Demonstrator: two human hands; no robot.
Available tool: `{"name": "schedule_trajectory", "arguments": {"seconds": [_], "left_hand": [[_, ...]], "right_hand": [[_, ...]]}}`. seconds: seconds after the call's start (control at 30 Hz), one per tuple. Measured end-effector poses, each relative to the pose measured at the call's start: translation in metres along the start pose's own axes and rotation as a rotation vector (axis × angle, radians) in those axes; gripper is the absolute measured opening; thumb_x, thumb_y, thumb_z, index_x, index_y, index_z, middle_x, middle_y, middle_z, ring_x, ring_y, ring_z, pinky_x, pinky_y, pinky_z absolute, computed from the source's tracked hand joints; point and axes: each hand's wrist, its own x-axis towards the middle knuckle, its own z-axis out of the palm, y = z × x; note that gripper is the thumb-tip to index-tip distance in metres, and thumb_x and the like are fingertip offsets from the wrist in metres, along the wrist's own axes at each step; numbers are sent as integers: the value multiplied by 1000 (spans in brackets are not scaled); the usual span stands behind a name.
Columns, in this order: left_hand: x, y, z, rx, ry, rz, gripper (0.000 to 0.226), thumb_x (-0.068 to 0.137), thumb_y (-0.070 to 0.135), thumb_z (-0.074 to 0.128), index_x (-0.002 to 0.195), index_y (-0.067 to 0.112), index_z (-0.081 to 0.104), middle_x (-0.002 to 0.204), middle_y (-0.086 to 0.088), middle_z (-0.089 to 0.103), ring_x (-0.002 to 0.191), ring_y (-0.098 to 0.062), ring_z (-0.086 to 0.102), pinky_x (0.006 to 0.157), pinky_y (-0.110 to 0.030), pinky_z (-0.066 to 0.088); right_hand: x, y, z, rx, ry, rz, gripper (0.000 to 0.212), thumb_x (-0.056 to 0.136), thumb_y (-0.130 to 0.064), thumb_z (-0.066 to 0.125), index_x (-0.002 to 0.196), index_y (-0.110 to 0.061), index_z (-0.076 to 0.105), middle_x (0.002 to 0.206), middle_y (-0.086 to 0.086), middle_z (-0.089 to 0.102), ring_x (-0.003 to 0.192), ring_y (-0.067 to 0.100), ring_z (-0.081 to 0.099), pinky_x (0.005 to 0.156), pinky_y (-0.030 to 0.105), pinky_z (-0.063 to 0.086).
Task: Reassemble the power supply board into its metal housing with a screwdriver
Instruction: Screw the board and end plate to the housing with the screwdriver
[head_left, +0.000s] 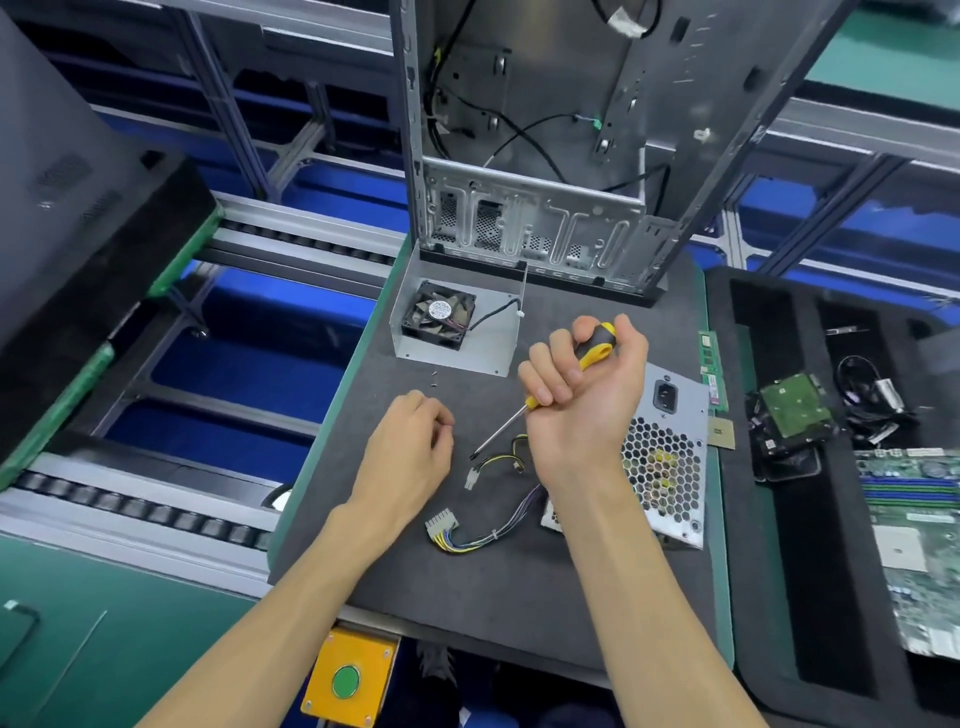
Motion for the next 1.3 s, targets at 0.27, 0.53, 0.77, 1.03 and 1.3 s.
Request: {"name": "schedule_trajectory", "arguments": {"seconds": [0.27, 0.53, 0.77, 1.03, 1.3], "left_hand": [[25, 70, -26, -689, -181, -234, 16, 88, 1, 64, 80, 14, 69, 76, 2, 74, 66, -9, 66, 66, -20, 55], [25, 128, -24, -1461, -538, -366, 21, 78, 13, 74, 97, 5, 80, 89, -12, 74, 79, -17, 71, 73, -21, 57], [22, 152, -13, -1400, -612, -357, 25, 72, 19, 79, 92, 4, 81, 86, -14, 74, 78, -18, 72, 73, -22, 58], [23, 154, -19, -1412, -643, -315, 23, 75, 17, 78, 94, 6, 81, 90, -13, 75, 81, -19, 73, 76, -22, 58], [20, 154, -21, -942, -304, 66, 13, 88, 11, 75, 87, 23, 80, 78, -1, 77, 71, -19, 76, 70, -20, 57]], "right_hand": [[-7, -63, 11, 79, -46, -188, 38, 103, -37, 39, 72, -17, 49, 52, -5, 22, 43, 11, 17, 39, 24, 21], [-20, -113, -21, 379, 83, -394, 37, 100, -33, 39, 68, -16, 47, 53, -5, 19, 44, 12, 16, 38, 24, 23], [-27, -126, -41, 473, 185, -471, 32, 94, -29, 39, 65, -16, 43, 50, -4, 20, 40, 12, 17, 35, 24, 21], [-28, -128, -42, 502, 191, -507, 19, 80, -26, 46, 64, -16, 43, 50, -5, 19, 39, 12, 17, 34, 24, 22], [-22, -122, -42, 515, 180, -458, 36, 97, -29, 35, 65, -17, 42, 50, -5, 19, 39, 12, 15, 35, 23, 20]]}}
